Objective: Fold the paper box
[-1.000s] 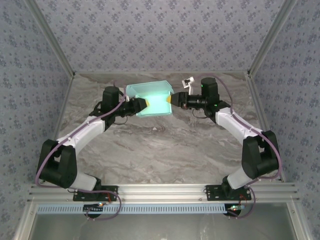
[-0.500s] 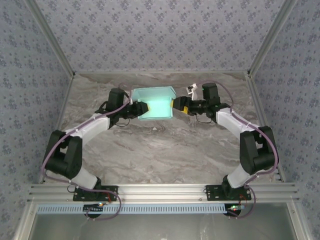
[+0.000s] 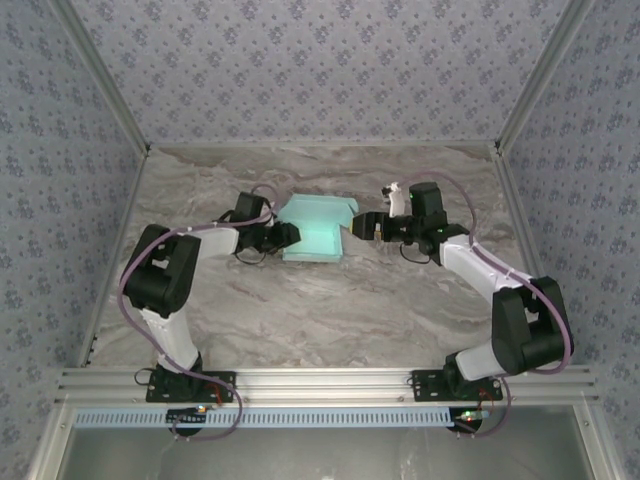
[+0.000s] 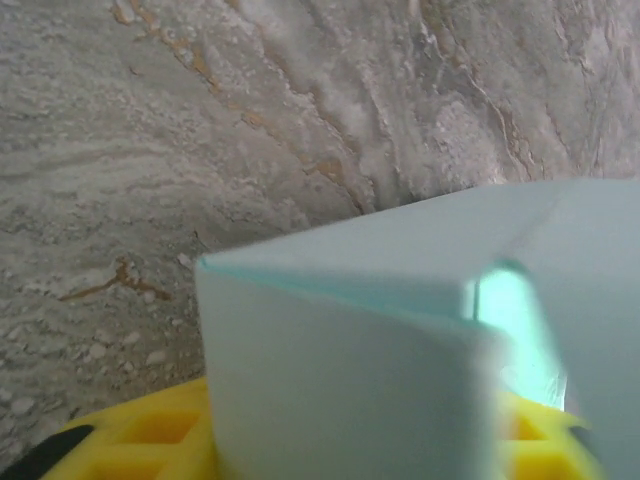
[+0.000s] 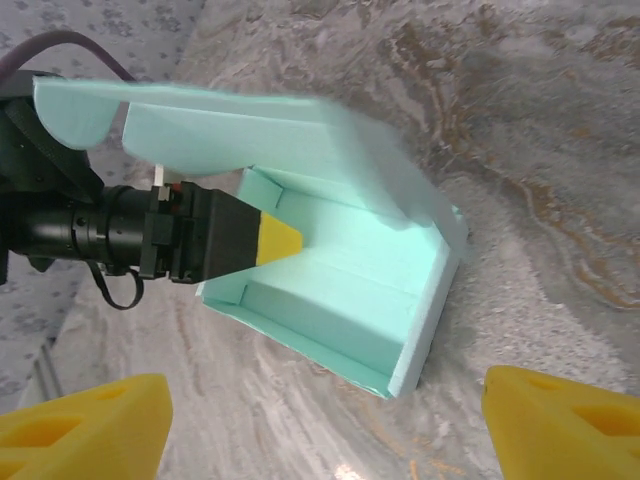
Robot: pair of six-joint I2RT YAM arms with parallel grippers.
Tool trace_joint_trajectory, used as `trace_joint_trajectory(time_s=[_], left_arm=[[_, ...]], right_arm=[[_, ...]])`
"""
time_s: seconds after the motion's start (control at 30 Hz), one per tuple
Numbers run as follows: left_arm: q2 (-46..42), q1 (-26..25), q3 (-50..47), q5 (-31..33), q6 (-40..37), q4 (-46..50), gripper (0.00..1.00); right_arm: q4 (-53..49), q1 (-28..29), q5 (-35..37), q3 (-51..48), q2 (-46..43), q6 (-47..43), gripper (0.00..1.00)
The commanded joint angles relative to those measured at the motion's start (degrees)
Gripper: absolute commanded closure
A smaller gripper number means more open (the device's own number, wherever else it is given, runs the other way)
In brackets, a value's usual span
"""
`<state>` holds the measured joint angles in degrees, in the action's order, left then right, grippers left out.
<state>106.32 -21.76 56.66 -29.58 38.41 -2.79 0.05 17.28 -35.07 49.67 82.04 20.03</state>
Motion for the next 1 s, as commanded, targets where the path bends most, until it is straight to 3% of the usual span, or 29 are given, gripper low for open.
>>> trace_joint_trajectory(time_s=[0.0,0.1,0.47,0.5,0.8,0.97], left_arm=[[0.21,-0.07,3.18,-1.18,-1.9,0.54,0.45],[-0.44,0.09,3.51,-1.03,-2.9,1.61,0.32],[-8.52,0.91,-3.53,2.64,-5.87,3.67,0.1],[-9.75,1.01,-4.36,3.6,-6.08,4.0,0.01],[-25.3,1.37,-9.57,14.19,-10.11,7.12,0.01],[-24.21,1.28,-4.05,16.03,-15.43,11.3,0.01]], right_arm=[[-0.05,0.72,5.82,-0.89,-1.45,-4.28,0.17],[-0.31,1.14,8.82,-0.89,-1.54,-6.4,0.18],[1.92,4.0,14.61,-0.56,0.46,-11.73,0.22],[2.03,4.92,15.67,-0.25,1.1,-12.55,0.22],[4.53,8.55,17.39,4.0,7.67,-14.76,0.28],[3.4,8.46,18.45,8.43,10.86,-15.48,0.31]])
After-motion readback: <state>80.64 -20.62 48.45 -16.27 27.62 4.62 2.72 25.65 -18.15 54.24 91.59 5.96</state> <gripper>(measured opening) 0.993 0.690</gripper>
